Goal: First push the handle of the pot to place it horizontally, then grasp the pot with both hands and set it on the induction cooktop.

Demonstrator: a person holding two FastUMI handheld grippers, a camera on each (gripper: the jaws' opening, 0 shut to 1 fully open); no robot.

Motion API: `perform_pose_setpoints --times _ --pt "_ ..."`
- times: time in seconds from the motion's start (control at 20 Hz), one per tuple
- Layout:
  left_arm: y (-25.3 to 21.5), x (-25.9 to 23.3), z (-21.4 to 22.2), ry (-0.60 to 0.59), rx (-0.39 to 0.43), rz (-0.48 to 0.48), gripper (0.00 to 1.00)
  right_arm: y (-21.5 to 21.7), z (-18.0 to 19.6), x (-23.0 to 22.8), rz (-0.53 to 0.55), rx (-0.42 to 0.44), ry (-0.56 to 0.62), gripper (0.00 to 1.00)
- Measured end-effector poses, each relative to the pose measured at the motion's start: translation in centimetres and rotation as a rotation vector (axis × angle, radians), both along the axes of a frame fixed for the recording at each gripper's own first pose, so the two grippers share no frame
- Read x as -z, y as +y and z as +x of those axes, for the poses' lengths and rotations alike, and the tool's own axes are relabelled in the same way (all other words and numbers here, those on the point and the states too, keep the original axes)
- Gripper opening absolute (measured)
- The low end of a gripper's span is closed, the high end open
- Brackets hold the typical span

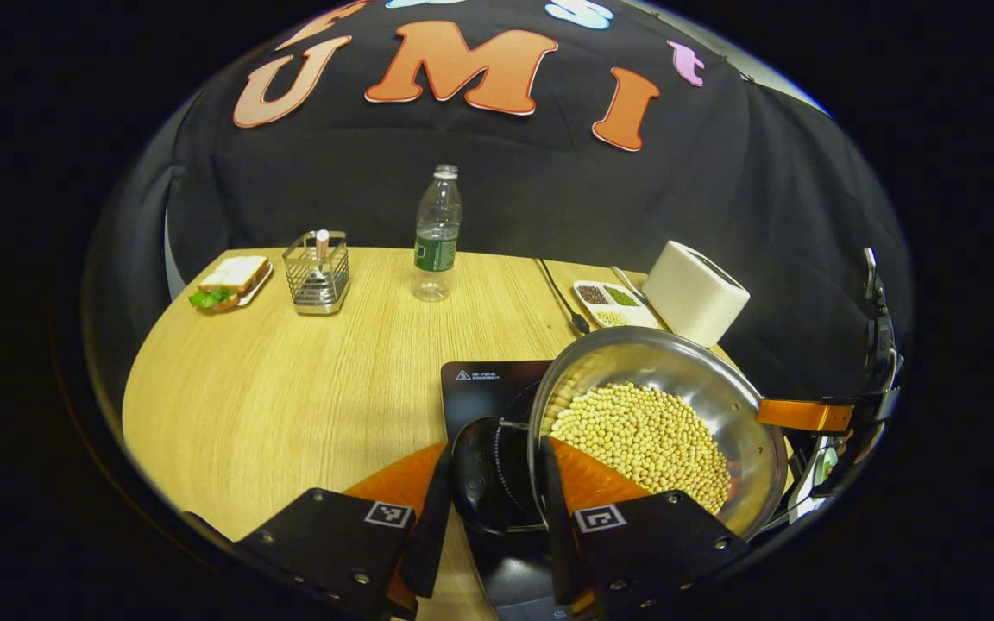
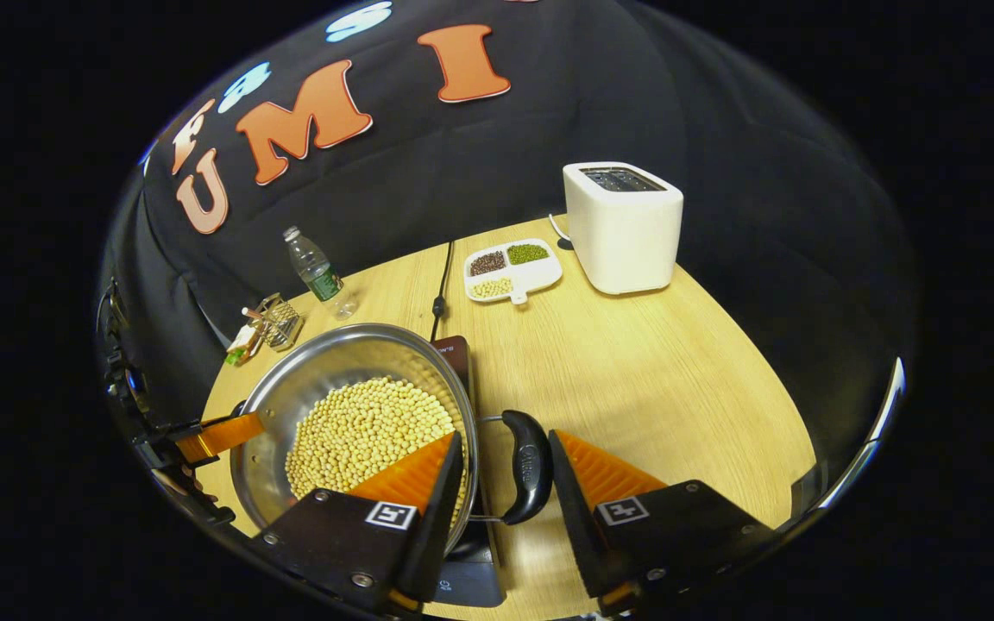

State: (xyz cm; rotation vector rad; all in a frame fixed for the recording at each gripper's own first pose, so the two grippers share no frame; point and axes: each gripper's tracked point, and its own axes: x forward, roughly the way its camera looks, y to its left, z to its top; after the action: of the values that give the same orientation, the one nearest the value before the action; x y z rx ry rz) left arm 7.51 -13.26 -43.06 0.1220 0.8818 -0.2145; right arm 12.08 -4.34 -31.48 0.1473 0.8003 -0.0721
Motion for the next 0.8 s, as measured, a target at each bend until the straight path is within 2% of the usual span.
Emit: perform_pose_setpoints --times 0.1,0.15,0.2,0.25,0.3,0.35,0.45,0.65,0.8 --pt "0.2 -2.5 0.9 -0.081 0.03 0.031 0.49 0.0 -0.5 -0.7 -0.039 0.003 -0.011 0.76" --pt "0.5 -3.8 1.0 -0.116 0.028 0.049 0.52 0.2 -0.7 -1.6 -0.049 0.001 -0.027 0.87" --pt "0.8 -5.3 1.3 -0.149 0.025 0.062 0.51 0.5 -0.7 -2.7 -0.057 -0.002 -0.05 0.9" --pt "0.9 -6.7 1.4 -0.184 0.022 0.068 0.58 0.5 -0.9 -3.8 -0.071 -0.003 -0.075 0.94" --pt "1.4 -8.3 1.5 -0.219 0.008 0.075 0.66 0.6 -1.1 -5.0 -0.09 -0.007 -0.102 0.94" --pt "2.0 -10.0 1.7 -0.252 -0.011 0.081 0.66 0.7 -1.2 -6.5 -0.108 -0.012 -0.137 0.95" --pt "3.5 -13.3 1.6 -0.307 -0.052 0.096 0.74 1.3 -1.8 -10.1 -0.133 -0.021 -0.213 0.95" --pt "5.7 -21.9 1.3 -0.479 -0.098 0.124 0.74 3.0 -3.7 -16.6 -0.13 -0.033 -0.348 0.95" --pt "5.5 -28.0 0.0 -0.6 -0.087 0.124 0.73 3.7 -4.8 -20.6 -0.137 -0.038 -0.427 0.94"
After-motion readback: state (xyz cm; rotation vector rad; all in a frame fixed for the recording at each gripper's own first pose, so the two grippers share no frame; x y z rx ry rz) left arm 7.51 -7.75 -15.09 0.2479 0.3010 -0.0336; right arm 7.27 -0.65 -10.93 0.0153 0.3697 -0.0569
